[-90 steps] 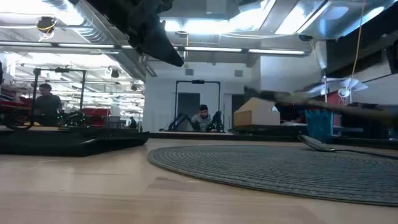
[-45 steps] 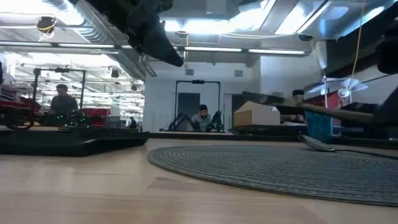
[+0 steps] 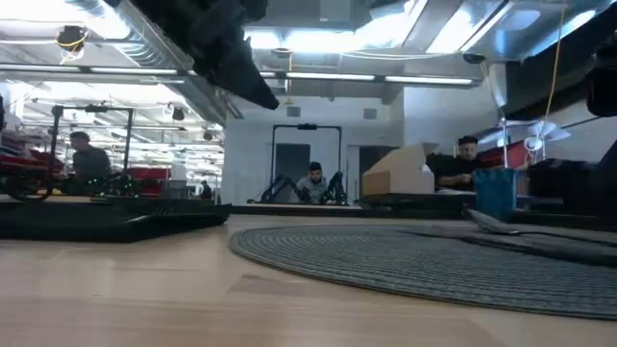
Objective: Set table place
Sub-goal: Put the black knife on the gray table mat
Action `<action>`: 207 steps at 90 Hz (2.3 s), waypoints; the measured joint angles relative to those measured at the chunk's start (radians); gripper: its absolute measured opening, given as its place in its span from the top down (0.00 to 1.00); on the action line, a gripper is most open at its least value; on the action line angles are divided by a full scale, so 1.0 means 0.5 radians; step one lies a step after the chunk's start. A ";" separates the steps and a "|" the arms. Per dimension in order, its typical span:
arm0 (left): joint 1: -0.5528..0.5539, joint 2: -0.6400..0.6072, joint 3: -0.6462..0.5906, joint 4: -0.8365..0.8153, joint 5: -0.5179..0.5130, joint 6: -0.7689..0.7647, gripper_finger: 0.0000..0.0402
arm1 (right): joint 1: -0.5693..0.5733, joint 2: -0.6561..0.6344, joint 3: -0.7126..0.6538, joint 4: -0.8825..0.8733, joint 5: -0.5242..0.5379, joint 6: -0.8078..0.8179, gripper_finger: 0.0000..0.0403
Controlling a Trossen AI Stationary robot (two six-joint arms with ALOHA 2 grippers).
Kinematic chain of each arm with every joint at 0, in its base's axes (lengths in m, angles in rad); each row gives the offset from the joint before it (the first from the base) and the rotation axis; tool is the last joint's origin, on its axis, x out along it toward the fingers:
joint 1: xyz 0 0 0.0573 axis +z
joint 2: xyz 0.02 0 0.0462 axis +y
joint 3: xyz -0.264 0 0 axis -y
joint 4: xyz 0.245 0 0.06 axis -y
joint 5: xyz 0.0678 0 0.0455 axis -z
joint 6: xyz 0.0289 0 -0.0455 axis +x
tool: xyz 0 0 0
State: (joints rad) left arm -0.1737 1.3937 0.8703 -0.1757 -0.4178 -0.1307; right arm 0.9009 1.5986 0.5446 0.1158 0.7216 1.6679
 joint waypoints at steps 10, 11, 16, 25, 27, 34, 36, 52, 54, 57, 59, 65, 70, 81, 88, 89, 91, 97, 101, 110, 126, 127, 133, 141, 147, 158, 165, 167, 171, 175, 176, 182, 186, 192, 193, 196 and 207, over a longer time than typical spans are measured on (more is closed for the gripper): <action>-0.029 0.013 0.001 0.005 0.057 -0.001 1.00 | 0.000 0.000 0.000 0.014 -0.003 -0.155 0.76; -0.033 0.016 0.001 0.004 0.058 -0.001 1.00 | -0.001 0.000 0.000 0.017 -0.006 -0.178 0.76; -0.048 0.035 0.001 0.000 0.060 -0.001 1.00 | -0.028 0.000 0.001 0.039 -0.054 -0.314 0.76; -0.068 0.073 0.001 0.000 0.060 0.000 1.00 | -0.144 -0.010 0.002 0.057 -0.323 -0.618 0.79; -0.070 0.081 0.001 0.002 0.059 0.000 1.00 | -0.181 -0.012 0.002 0.066 -0.391 -0.711 0.80; -0.073 0.102 0.001 0.008 0.046 -0.001 1.00 | -0.331 -0.013 0.039 0.064 -0.601 -1.083 0.87; -0.073 0.105 0.001 0.021 0.039 -0.001 1.00 | -0.374 -0.013 0.052 0.058 -0.649 -1.204 0.89; -0.073 0.106 0.001 0.082 0.023 -0.001 1.00 | -0.718 -0.013 0.214 -0.128 -0.938 -2.044 0.98; -0.073 0.106 0.001 0.077 0.027 -0.001 1.00 | -0.756 -0.013 0.234 -0.178 -0.978 -2.115 0.98; -0.073 0.106 0.001 0.075 0.049 -0.001 1.00 | -0.813 -0.013 0.264 -0.263 -1.033 -2.220 0.98; -0.073 0.107 0.001 0.072 0.073 -0.001 1.00 | -0.850 -0.013 0.283 -0.318 -1.068 -2.285 0.99; -0.073 0.127 0.001 0.073 0.148 -0.001 1.00 | -0.953 -0.013 0.328 -0.471 -1.185 -2.479 1.00; -0.073 0.141 0.001 0.060 0.204 -0.002 1.00 | -1.036 -0.013 0.361 -0.582 -1.277 -2.616 0.99; -0.088 0.212 0.001 0.081 0.273 -0.011 1.00 | -1.168 -0.013 0.440 -0.754 -1.344 -2.860 1.00; -0.102 0.282 0.001 0.144 0.343 -0.006 1.00 | -1.229 -0.013 0.483 -0.773 -1.397 -2.988 1.00; -0.104 0.294 0.001 0.153 0.355 -0.005 1.00 | -1.236 -0.013 0.489 -0.774 -1.406 -3.002 1.00; -0.110 0.321 0.001 0.172 0.378 -0.004 1.00 | -1.249 -0.013 0.501 -0.773 -1.428 -3.034 1.00; -0.132 0.398 0.001 0.271 0.439 0.005 1.00 | -1.285 -0.013 0.531 -0.769 -1.491 -3.108 1.00; -0.147 0.457 0.001 0.341 0.459 0.014 1.00 | -1.306 -0.013 0.542 -0.771 -1.520 -3.147 1.00; -0.186 0.578 0.002 0.489 0.518 0.014 1.00 | -1.349 -0.013 0.556 -0.764 -1.561 -3.208 1.00; -0.230 0.730 0.002 0.613 0.573 -0.010 1.00 | -1.376 0.000 0.556 -0.729 -1.614 -3.282 1.00; -0.230 0.736 0.002 0.612 0.573 -0.017 1.00 | -1.376 0.001 0.556 -0.727 -1.618 -3.285 1.00; -0.229 0.768 0.002 0.620 0.575 -0.043 1.00 | -1.373 0.009 0.556 -0.664 -1.660 -3.297 1.00; -0.227 0.801 0.002 0.649 0.572 -0.049 1.00 | -1.372 0.019 0.556 -0.620 -1.693 -3.298 1.00; -0.218 0.825 0.002 0.659 0.570 -0.047 1.00 | -1.371 0.038 0.557 -0.576 -1.698 -3.300 1.00; -0.183 0.875 0.002 0.648 0.554 -0.049 1.00 | -1.372 0.100 0.557 -0.553 -1.756 -3.310 1.00; -0.153 0.891 0.002 0.646 0.534 -0.052 1.00 | -1.372 0.155 0.556 -0.570 -1.794 -3.332 1.00; -0.146 0.895 0.003 0.659 0.532 -0.052 1.00 | -1.372 0.167 0.558 -0.569 -1.796 -3.339 1.00; -0.131 0.899 0.003 0.652 0.528 -0.053 1.00 | -1.372 0.183 0.568 -0.585 -1.791 -3.347 1.00; -0.116 0.906 0.002 0.649 0.529 -0.053 1.00 | -1.381 0.195 0.578 -0.601 -1.784 -3.357 1.00; -0.111 0.909 0.002 0.653 0.529 -0.053 1.00 | -1.385 0.197 0.581 -0.599 -1.782 -3.361 1.00; -0.094 0.921 0.003 0.654 0.530 -0.054 1.00 | -1.401 0.201 0.587 -0.591 -1.781 -3.385 1.00; -0.085 0.929 0.004 0.655 0.531 -0.064 1.00 | -1.411 0.202 0.587 -0.604 -1.781 -3.399 1.00; -0.080 0.943 0.006 0.665 0.529 -0.084 1.00 | -1.434 0.214 0.587 -0.621 -1.785 -3.401 1.00; -0.080 0.946 0.006 0.667 0.529 -0.085 1.00 | -1.440 0.216 0.587 -0.631 -1.788 -3.402 1.00; -0.080 0.951 0.007 0.673 0.527 -0.089 1.00 | -1.447 0.216 0.586 -0.658 -1.796 -3.404 1.00; -0.081 0.952 0.008 0.667 0.522 -0.091 1.00 | -1.468 0.216 0.587 -0.690 -1.797 -3.437 1.00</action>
State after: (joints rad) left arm -0.2142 1.8698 0.8742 0.1577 -0.1567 -0.1761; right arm 0.1669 1.7065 0.8379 -0.2292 -0.1768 -0.0504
